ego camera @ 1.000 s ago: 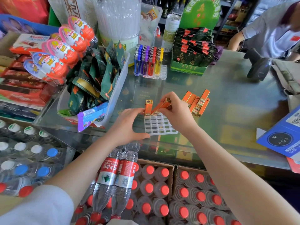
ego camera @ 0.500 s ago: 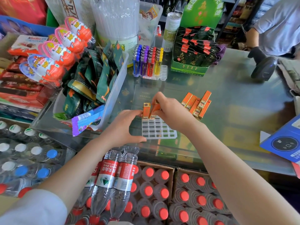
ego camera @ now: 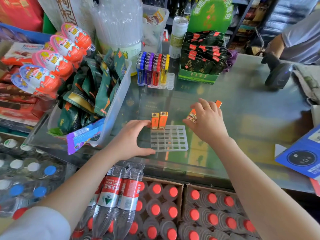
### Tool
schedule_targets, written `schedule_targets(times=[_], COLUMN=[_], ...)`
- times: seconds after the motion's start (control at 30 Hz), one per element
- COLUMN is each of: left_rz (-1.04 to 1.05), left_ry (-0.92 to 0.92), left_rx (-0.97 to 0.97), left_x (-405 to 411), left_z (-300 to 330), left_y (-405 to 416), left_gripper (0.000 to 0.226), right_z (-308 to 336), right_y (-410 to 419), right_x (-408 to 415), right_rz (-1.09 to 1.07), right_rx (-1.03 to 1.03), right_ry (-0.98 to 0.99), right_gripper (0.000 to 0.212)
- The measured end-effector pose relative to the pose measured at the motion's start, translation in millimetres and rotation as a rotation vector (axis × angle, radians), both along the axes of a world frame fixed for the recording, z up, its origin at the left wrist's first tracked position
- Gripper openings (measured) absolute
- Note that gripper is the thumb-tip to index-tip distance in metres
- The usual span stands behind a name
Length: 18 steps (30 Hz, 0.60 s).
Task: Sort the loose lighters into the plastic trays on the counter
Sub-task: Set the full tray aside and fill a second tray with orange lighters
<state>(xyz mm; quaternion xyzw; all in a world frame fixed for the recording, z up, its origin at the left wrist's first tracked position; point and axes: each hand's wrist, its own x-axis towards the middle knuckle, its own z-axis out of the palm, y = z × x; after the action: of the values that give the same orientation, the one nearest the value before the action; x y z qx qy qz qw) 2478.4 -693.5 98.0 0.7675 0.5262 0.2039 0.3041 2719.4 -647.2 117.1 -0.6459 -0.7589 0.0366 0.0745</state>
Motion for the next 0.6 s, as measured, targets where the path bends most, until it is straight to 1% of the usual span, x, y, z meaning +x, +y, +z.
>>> schedule_targets(times=[0.07, 0.17, 0.27, 0.37, 0.4, 0.43, 0.5, 0.57, 0.6], left_rz=[-0.004, 0.0, -0.001, -0.003, 0.0, 0.006, 0.018, 0.024, 0.025], left_ry=[-0.001, 0.008, 0.036, 0.06, 0.063, 0.066, 0.064, 0.061, 0.061], left_rx=[0.006, 0.021, 0.038, 0.043, 0.047, 0.046, 0.046, 0.038, 0.037], left_x=[1, -1, -3, -5, -6, -8, -9, -10, -9], left_z=[-1, -1, 0, 3, 4, 3, 3, 1, 1], left_y=[2, 0, -3, -5, -5, -6, -7, -8, -9], left_gripper=[0.083, 0.083, 0.084, 0.083, 0.082, 0.082, 0.082, 0.081, 0.081], right_z=[-3, -4, -1, 1, 0, -1, -2, -3, -4], right_y=[9, 19, 26, 29, 30, 30, 33, 38, 40], right_x=[6, 8, 1, -12, -17, -23, -34, -45, -50], right_rz=[-0.074, -0.07, 0.038, 0.199, 0.217, 0.198, 0.067, -0.034, -0.038], right_rx=[-0.105, -0.176, -0.216, -0.279, -0.278, -0.246, -0.132, -0.088, -0.092], right_ry=[-0.084, -0.133, -0.039, 0.035, 0.068, 0.119, 0.183, 0.075, 0.004], right_gripper=[0.063, 0.067, 0.067, 0.063, 0.061, 0.055, 0.042, 0.045, 0.043])
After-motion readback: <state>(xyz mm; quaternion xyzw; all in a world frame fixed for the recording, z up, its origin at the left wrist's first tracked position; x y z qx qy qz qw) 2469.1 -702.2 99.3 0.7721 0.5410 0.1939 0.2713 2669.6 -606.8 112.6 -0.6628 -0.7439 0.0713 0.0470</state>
